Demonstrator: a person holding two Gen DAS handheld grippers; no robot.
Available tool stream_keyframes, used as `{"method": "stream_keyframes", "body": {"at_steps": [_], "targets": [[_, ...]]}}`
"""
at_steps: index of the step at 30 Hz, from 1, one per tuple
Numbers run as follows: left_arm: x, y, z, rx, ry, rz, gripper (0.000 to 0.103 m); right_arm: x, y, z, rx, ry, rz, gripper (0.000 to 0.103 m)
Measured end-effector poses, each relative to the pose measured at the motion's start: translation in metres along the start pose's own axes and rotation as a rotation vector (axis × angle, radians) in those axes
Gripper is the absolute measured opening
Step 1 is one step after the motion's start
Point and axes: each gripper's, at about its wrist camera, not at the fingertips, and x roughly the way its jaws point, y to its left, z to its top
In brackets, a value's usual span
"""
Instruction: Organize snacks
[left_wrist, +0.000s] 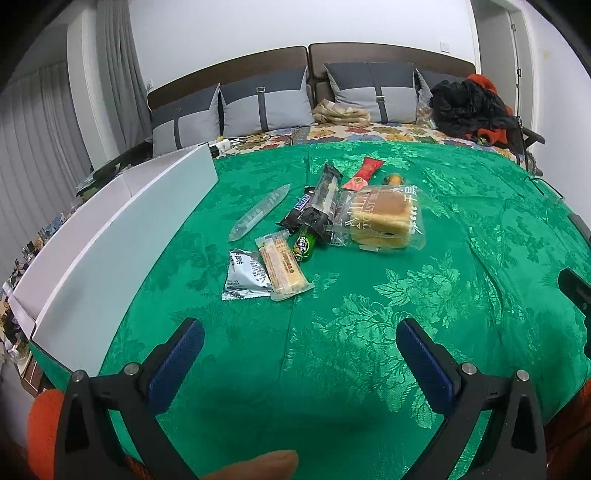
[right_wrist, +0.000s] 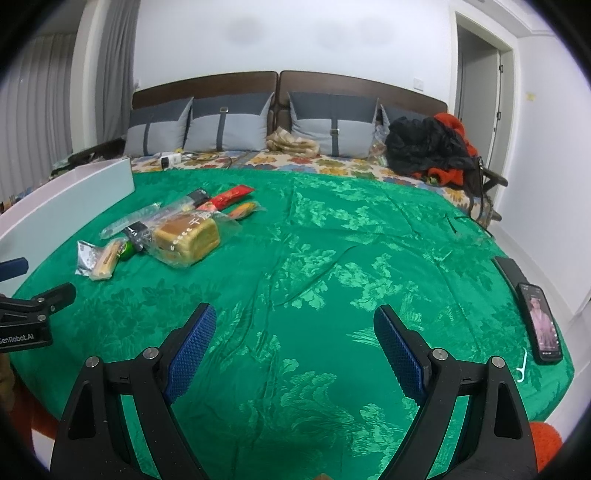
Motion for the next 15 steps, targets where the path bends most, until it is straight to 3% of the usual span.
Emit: {"method": "stream_keyframes", "body": {"at_steps": [15], "targets": [[0.0053, -0.0012, -0.0029, 0.006, 0.022, -0.001, 0.103, 0.0068, 0.0025, -0.004, -0.008, 0.023, 0.008, 0.09]]}}
